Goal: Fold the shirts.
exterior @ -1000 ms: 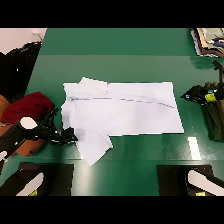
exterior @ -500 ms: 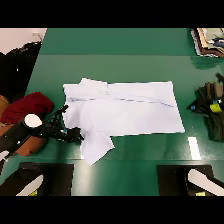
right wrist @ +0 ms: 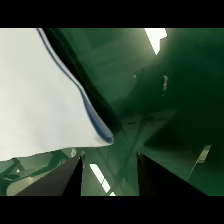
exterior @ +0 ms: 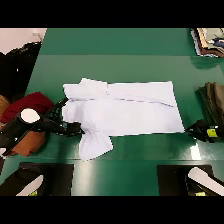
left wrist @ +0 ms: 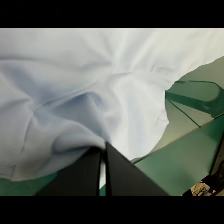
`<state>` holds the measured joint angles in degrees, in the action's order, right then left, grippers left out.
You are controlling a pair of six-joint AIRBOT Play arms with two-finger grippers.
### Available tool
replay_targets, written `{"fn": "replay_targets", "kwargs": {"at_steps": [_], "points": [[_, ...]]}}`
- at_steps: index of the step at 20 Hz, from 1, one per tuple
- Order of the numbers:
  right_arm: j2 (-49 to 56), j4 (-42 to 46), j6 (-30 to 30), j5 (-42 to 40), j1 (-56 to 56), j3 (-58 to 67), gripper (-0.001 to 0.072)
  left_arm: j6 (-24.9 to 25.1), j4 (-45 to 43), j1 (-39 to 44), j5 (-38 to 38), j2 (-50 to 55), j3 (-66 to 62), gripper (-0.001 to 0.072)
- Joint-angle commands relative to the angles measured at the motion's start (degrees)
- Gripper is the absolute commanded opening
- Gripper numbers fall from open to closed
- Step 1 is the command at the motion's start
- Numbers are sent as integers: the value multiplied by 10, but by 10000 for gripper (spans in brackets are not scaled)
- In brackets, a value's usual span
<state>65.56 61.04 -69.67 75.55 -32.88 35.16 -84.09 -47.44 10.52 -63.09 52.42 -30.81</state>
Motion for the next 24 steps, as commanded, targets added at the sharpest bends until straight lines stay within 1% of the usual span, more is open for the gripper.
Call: {"fn": "replay_targets", "kwargs": {"at_steps": [1, 2, 4, 6, 7, 8, 11, 13, 16, 18, 19, 20, 21, 24], "points": [[0, -16, 5, -54, 29, -19, 360, 1, -1, 0, 0, 0, -2, 27], [0, -16, -2, -65, 42, -19, 356, 1, -1, 0, 0, 0, -2, 27], [0, -16, -6, -80, 67, -19, 306, 1, -2, 0, 1, 0, -2, 27], [0, -16, -6, -91, 89, -19, 293, 1, -6, 0, 0, 0, -2, 27], [-1, -15, -5, -92, 98, -19, 115, 1, -15, 0, 0, 0, -2, 27], [-1, -15, -5, -91, 104, -19, 20, 1, -26, 0, -1, 0, -2, 26], [-23, 2, -5, -59, 108, -19, 19, -15, -85, 0, -59, -4, -19, 25], [-68, 41, -5, -19, 108, -20, 19, -31, -105, 0, -82, -42, -21, 25], [-150, 98, -6, 61, 108, -20, 18, -59, -112, 0, -145, -116, -21, 26], [-197, 112, -10, 91, 108, -19, 18, -77, -104, 0, -192, -150, -23, 26], [-218, 111, -20, 92, 108, -19, 19, -79, -104, 0, -205, -155, -30, 26], [-230, 108, -27, 89, 108, -17, 18, -79, -109, 0, -201, -154, -44, 26], [-232, 105, -31, 90, 108, -8, 18, -79, -118, 0, -181, -154, -60, 26], [-189, 104, -47, 90, 113, 57, 18, -86, -189, -8, -64, -138, -122, 26]]}}
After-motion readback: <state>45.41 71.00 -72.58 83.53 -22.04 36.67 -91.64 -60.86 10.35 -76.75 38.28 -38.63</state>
